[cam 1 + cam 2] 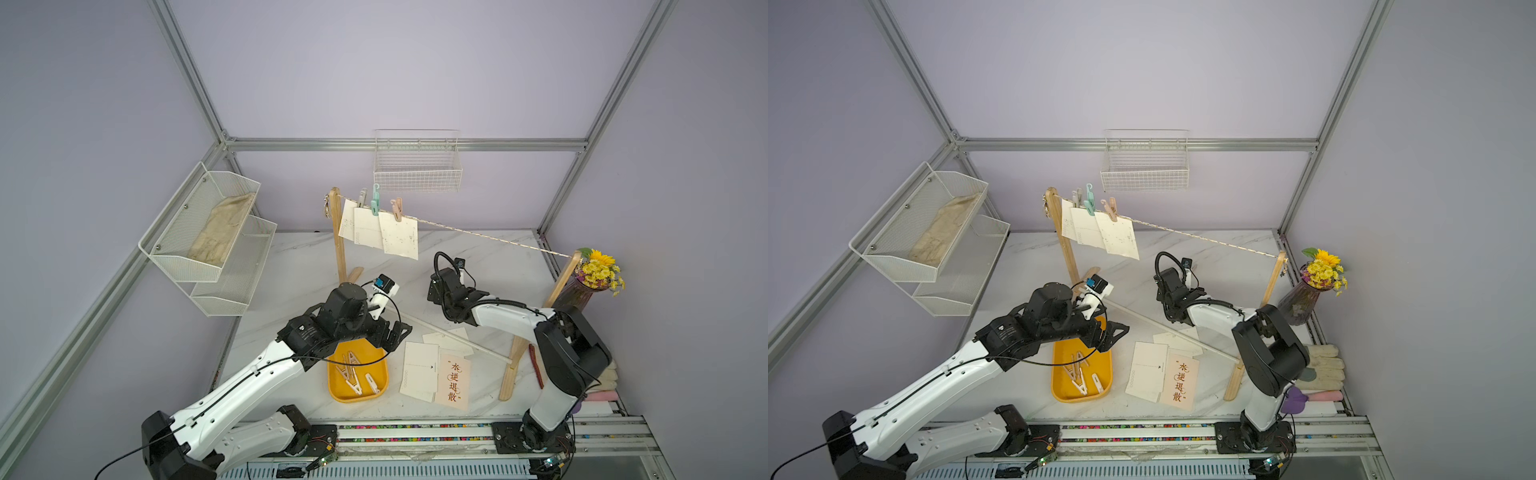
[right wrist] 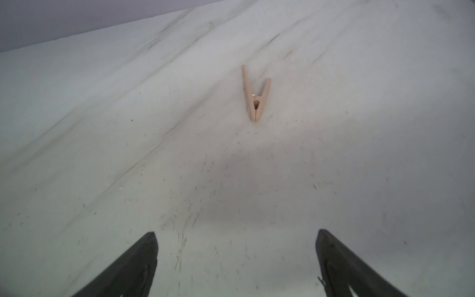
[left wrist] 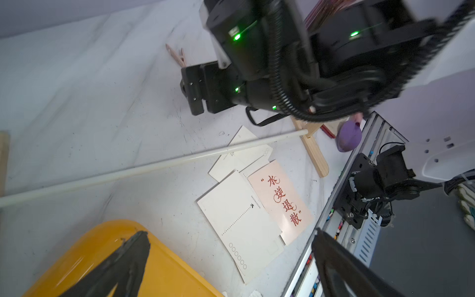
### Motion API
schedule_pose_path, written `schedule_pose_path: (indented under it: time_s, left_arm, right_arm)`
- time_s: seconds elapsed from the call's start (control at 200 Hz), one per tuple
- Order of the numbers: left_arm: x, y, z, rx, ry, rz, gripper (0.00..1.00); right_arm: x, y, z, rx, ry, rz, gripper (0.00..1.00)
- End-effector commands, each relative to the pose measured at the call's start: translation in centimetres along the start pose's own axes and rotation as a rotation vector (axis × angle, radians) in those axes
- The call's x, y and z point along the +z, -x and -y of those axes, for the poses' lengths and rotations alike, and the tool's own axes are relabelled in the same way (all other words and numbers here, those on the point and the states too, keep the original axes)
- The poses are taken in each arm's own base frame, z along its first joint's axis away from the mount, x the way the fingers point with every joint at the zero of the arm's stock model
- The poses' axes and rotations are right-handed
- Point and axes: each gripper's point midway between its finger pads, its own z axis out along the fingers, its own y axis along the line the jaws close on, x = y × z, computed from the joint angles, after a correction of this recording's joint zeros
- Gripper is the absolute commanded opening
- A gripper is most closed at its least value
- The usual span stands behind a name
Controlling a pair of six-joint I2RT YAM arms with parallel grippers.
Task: Remove the postcards from the strings
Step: Pick up the clamp at the center of the board.
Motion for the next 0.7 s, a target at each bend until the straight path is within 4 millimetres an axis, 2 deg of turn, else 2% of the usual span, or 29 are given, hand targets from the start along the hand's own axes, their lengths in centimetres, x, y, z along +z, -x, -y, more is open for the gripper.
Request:
schedule_pose_path:
  time_s: [0.0, 0.11, 0.24, 0.415, 0.695]
  left_arm:
    - [-0.8, 1.8, -0.8, 0.066, 0.051, 0.100, 1.00]
    - [-1.2, 2.1, -1.1, 0.063, 0.067, 0.137, 1.00]
    - [-1.0, 2.3, -1.0, 0.064, 0.055, 0.160, 1.00]
    - [-0.3, 2.0, -1.2, 0.063, 0.049, 0.151, 1.00]
    - [0.1, 2.0, -1.9, 0.040, 0.045, 0.150, 1.00]
  right_arm:
    - [3.2, 2.7, 0.7, 0.135, -0.033, 0.017, 0.97]
    - [6.1, 3.5, 0.6, 0.142, -0.053, -0.021, 0.96]
    - [8.7, 3.4, 1.0, 0.118, -0.112, -0.055, 0.96]
    - [10.8, 3.2, 2.3, 0.146, -0.141, -0.075, 0.96]
    - [13.7, 2.6, 3.4, 0.160, -0.149, -0.123, 0.88]
